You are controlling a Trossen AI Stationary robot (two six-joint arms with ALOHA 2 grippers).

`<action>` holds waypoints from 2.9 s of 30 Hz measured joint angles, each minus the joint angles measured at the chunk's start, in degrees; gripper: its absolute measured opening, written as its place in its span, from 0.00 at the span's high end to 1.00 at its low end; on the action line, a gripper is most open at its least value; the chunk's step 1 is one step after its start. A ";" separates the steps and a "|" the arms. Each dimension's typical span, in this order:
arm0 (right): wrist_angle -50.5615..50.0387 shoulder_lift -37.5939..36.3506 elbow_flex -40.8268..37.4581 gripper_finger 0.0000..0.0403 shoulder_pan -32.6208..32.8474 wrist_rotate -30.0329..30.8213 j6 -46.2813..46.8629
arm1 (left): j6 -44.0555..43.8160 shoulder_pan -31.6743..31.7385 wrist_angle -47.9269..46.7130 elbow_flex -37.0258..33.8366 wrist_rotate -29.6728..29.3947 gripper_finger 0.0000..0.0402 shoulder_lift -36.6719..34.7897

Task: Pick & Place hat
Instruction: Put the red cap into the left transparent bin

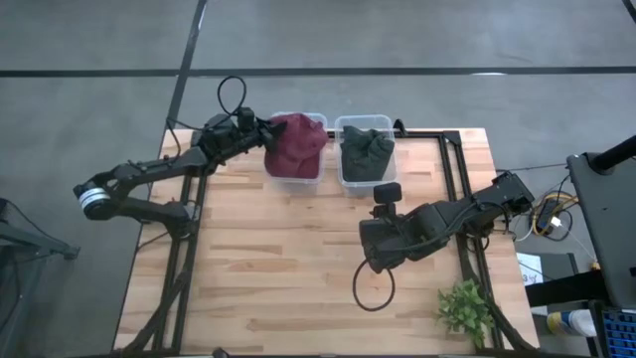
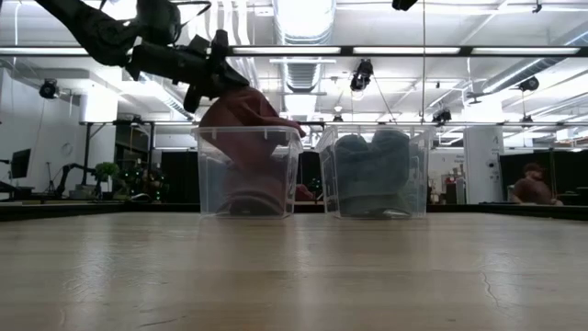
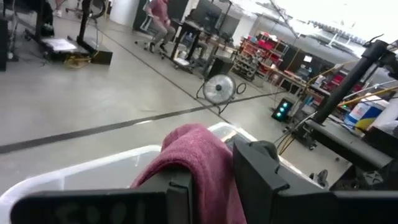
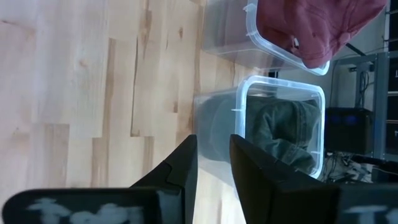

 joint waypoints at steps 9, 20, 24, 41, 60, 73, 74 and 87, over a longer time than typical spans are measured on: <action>0.00 0.00 0.00 0.77 0.00 -0.02 0.24 | -1.00 -0.26 -8.65 0.00 0.04 0.78 -0.15; 0.03 0.00 0.00 0.77 0.02 0.00 1.13 | -4.62 -0.26 -8.24 1.40 0.00 0.78 -0.50; 0.04 0.00 0.00 0.76 0.02 0.00 1.13 | -4.63 -0.26 -8.25 1.31 0.00 0.78 -0.50; 0.11 0.00 0.00 0.77 0.02 0.00 1.16 | -4.35 -0.13 -7.85 1.16 -1.86 0.50 -0.68; 0.09 0.00 0.00 0.79 0.00 0.18 -0.25 | -11.15 -1.66 -12.94 1.93 -2.58 0.34 -8.13; 0.11 0.00 0.00 0.76 0.00 0.29 0.54 | -12.89 -4.11 -5.75 10.56 4.22 0.34 -2.66; 0.11 0.00 0.00 0.76 0.00 0.31 0.70 | -12.96 -4.15 -6.10 10.71 4.31 0.34 -2.45; 0.28 0.00 0.00 0.77 0.00 0.39 0.92 | -17.52 -3.96 -15.34 5.44 4.04 0.34 4.42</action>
